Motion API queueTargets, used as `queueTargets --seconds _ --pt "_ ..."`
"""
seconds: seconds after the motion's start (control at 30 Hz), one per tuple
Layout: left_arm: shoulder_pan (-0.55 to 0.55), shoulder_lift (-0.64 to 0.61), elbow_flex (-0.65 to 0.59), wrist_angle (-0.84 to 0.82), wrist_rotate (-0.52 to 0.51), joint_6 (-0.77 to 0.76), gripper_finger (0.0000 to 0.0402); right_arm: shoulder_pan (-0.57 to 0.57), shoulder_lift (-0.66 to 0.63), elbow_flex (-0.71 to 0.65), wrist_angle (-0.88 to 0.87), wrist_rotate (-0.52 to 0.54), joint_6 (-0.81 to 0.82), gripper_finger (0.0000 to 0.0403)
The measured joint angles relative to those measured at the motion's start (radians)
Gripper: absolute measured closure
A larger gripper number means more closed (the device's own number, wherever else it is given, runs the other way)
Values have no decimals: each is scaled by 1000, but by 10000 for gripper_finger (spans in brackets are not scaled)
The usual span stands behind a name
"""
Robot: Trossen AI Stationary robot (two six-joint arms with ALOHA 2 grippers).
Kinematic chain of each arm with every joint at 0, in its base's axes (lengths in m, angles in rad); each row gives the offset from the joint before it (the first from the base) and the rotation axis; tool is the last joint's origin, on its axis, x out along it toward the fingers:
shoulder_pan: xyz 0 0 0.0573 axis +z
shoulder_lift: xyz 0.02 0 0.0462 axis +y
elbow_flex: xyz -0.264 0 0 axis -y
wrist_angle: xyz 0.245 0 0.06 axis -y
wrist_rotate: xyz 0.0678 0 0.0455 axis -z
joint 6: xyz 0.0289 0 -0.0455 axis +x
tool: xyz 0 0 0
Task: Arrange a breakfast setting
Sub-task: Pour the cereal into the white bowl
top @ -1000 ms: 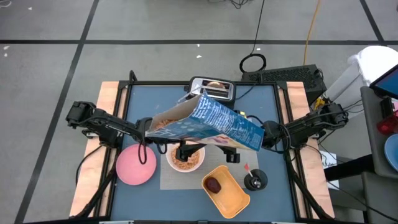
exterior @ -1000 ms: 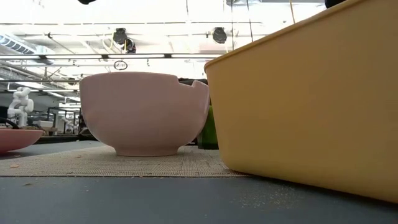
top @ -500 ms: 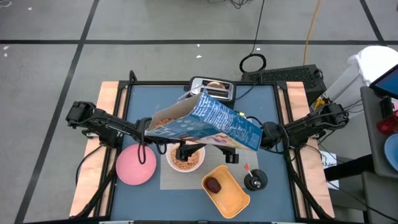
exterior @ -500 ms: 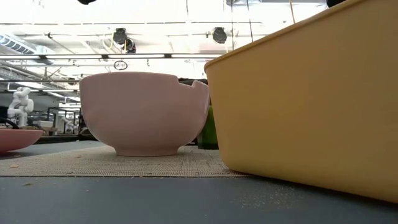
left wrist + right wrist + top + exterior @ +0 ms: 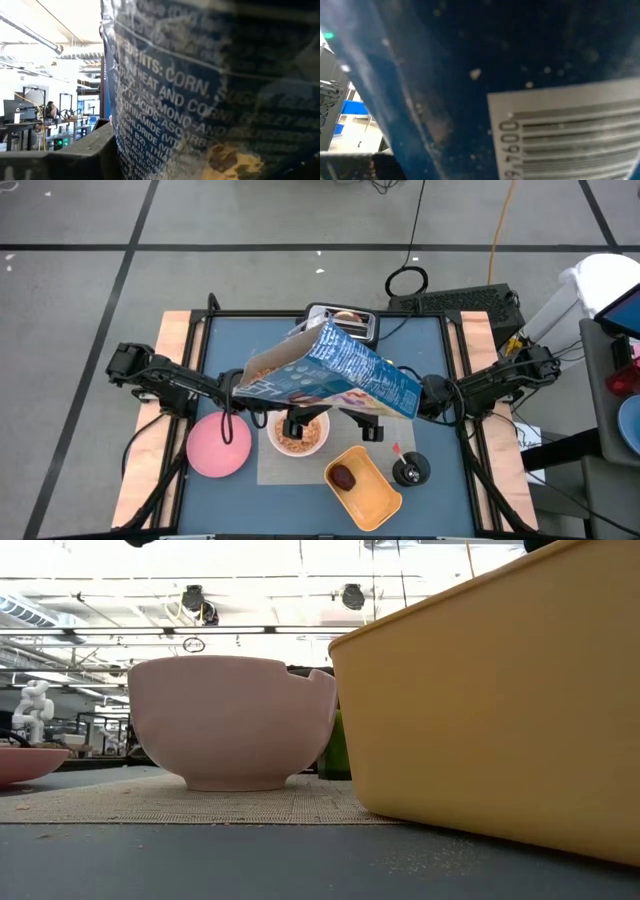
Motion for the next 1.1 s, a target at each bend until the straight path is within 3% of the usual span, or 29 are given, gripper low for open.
queueTargets --seconds 0.43,0.73,0.87,1.1 --pt "0 0 0 -2 -4 -2 134 0 1 0 0 0 -4 131" --pt "1 -1 1 0 -8 -4 134 -1 3 -2 -27 10 -6 38" --pt "2 -1 1 4 -11 -5 134 0 2 -2 -41 78 -26 13" --pt "3 -23 1 -5 -26 -2 133 12 -56 -2 -195 226 -98 13"
